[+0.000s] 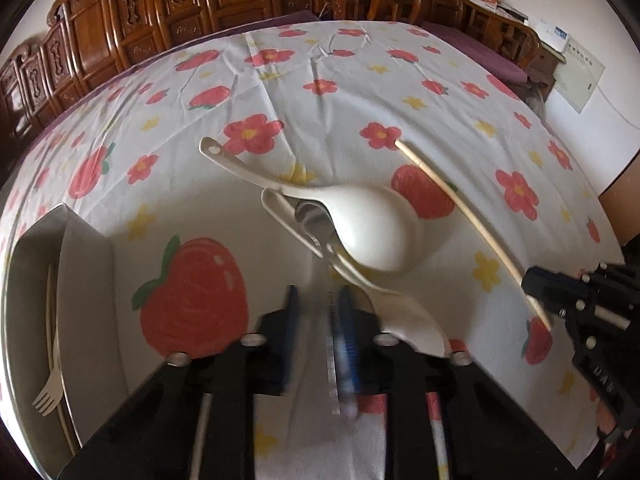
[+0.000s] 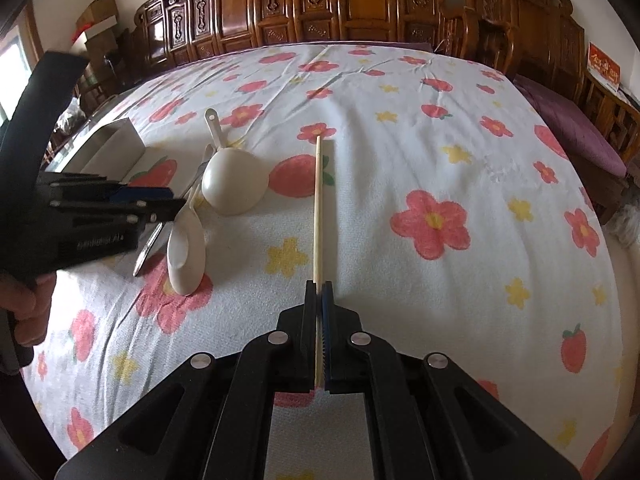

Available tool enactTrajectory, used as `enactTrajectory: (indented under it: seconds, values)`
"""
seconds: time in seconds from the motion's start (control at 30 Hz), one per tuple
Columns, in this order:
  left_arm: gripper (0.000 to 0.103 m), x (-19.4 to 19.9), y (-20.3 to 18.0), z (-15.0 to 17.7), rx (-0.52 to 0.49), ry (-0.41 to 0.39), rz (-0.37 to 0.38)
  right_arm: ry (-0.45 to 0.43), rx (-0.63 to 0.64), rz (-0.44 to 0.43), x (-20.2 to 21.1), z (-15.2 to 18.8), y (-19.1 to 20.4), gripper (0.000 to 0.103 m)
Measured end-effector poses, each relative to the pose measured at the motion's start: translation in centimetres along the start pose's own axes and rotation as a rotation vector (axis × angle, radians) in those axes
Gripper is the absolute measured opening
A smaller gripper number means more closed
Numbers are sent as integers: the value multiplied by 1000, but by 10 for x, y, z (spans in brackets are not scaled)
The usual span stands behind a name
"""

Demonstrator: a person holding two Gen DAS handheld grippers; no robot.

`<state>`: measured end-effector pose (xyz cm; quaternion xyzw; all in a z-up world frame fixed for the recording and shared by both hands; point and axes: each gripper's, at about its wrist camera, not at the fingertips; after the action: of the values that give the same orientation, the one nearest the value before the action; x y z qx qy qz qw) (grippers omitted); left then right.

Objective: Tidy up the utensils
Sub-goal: 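Grasp a steel spoon with the left tool while the right tool lifts the chopstick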

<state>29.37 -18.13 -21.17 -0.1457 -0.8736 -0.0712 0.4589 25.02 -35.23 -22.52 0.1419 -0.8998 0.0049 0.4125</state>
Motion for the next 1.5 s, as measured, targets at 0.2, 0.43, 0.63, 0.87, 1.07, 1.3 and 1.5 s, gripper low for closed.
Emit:
enactTrajectory:
  seconds: [0.2, 0.43, 0.63, 0.87, 1.07, 1.3, 1.5]
  values:
    - [4, 12, 8, 1, 31, -10, 8, 3, -7, -5, -1, -1, -1, 3]
    - [4, 47, 21, 10, 36, -57, -17, -20, -26, -20, 5, -4, -6, 0]
    - [4, 70, 29, 13, 24, -87, -42, -42, -35, -34, 15, -14, -4, 0]
    - [4, 96, 31, 17, 30, -131, -19, -42, -10, -4, 8, -13, -1, 13]
    - [4, 117, 29, 25, 11, -164, -2, -21, 7, 6, -5, -16, 0, 24]
    - [4, 138, 36, 31, -2, -196, 14, 26, 62, 55, -20, -21, 4, 23]
    - [4, 148, 51, 35, 8, -216, 12, 51, 70, 71, -25, -24, 8, 6]
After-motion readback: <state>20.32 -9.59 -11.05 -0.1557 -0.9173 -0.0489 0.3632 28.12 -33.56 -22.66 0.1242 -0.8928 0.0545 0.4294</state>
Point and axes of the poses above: each gripper's, at about its wrist camera, not at the fingertips, and x roughly against the way its jaws point, y to its left, z to its underside, and after that the axes turned 8 degrees about -y, right-handed
